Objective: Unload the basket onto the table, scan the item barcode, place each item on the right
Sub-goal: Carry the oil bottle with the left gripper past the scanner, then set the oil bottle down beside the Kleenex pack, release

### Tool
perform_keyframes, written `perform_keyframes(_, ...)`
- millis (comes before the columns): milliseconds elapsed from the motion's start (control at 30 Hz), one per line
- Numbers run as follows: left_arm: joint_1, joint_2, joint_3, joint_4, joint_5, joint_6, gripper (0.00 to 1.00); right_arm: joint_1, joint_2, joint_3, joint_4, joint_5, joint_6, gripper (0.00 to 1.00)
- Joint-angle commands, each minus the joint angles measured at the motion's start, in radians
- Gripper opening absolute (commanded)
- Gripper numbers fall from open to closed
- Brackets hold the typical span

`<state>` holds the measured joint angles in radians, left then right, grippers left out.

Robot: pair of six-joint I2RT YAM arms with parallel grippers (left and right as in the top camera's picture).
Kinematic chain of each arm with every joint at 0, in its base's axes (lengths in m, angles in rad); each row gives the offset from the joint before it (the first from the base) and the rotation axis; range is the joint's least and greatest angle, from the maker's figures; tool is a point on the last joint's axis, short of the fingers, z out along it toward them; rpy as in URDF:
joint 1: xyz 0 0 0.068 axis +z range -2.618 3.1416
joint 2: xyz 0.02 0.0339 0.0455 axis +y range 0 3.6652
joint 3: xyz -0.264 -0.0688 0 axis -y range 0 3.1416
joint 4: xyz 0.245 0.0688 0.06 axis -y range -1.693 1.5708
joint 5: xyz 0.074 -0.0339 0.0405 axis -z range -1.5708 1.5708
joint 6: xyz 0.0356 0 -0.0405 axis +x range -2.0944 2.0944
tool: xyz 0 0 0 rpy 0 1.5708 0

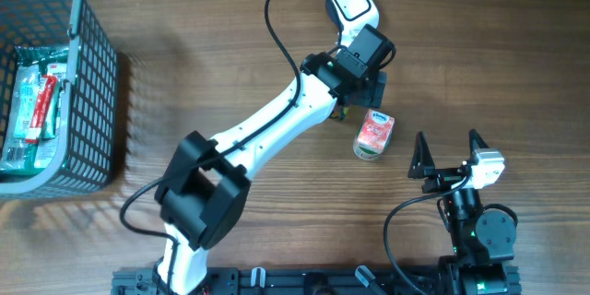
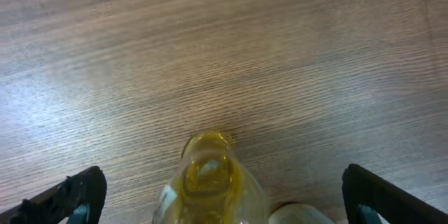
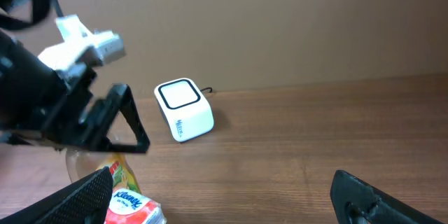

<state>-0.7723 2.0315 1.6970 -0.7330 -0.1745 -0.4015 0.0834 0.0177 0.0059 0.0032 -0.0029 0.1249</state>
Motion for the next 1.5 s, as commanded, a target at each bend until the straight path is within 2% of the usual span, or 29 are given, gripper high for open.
perform_keyframes(0, 0.013, -0.176, 0.034, 0.004, -0.049, 0.032, 1.0, -0.004, -0.004, -0.001, 0.003, 0.005, -0.017, 1.0)
perform_keyframes(267, 0.146, -0.395, 0.034, -0.034, -0.086, 0.061, 1.0, -0.004, -0.004, -0.001, 0.003, 0.005, -0.018, 1.0)
perform_keyframes(600, 0.485, -0.581, 0.034, -0.048, -0.089, 0.219, 1.0, -0.004, -0.004, -0.001, 0.003, 0.005, -0.017, 1.0)
perform_keyframes(1000, 0.932, -0.612, 0.034, -0.01, -0.104, 0.433, 1.0, -0.004, -0.004, -0.001, 0.003, 0.005, -0.018, 1.0)
perform_keyframes(1300, 1.213, -0.582, 0.033, -0.01, -0.103, 0.432, 1.0, -0.004, -0.004, -0.001, 0.003, 0.005, -0.017, 1.0)
perform_keyframes(1467, 1.299, -0.509, 0.033, -0.062, -0.104, 0.46, 1.0, -0.004, -0.004, -0.001, 0.003, 0.005, -0.017, 1.0)
